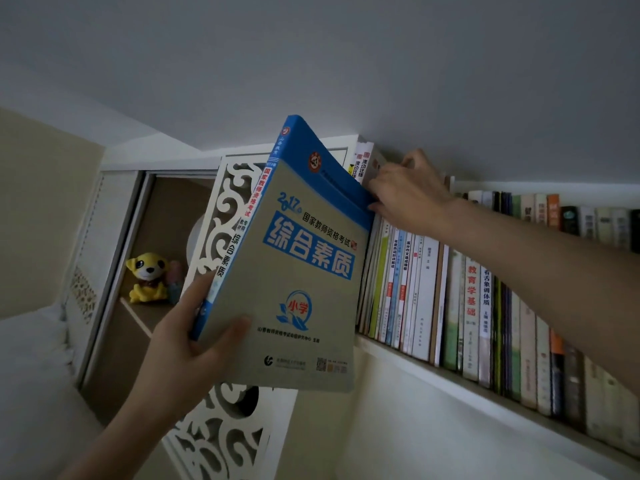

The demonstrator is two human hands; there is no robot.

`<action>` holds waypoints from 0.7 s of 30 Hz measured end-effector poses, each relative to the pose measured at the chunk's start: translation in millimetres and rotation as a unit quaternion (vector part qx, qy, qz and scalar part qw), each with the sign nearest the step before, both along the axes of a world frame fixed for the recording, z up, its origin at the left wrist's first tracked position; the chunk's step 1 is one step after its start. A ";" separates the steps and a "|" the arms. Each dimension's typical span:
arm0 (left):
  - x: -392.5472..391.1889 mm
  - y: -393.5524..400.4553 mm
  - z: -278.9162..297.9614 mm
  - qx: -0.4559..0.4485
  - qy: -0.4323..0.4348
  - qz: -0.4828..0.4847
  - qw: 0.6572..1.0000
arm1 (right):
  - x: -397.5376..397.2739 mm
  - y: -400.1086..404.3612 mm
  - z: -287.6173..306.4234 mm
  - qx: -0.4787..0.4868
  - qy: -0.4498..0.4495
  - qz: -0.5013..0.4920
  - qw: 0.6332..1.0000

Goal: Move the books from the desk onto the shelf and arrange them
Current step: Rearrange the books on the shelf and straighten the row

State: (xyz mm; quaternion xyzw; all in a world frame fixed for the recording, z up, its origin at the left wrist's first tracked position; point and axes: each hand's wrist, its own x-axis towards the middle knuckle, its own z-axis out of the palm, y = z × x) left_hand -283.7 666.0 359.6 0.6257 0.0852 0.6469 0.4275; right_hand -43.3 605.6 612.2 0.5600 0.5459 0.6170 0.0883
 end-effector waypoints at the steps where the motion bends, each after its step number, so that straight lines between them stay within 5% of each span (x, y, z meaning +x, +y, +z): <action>1: 0.9 -2.4 0.2 0.011 0.010 0.022 1.000 | 1.6 1.5 -2.0 0.009 -0.004 -0.002 1.000; 7: 3.3 -6.1 1.8 0.066 0.044 0.116 0.990 | 1.3 3.8 -10.7 0.024 0.010 -0.013 1.000; 21: 14.4 13.1 32.4 0.061 0.033 0.075 0.995 | 0.2 -2.0 -28.9 0.040 0.002 -0.065 0.997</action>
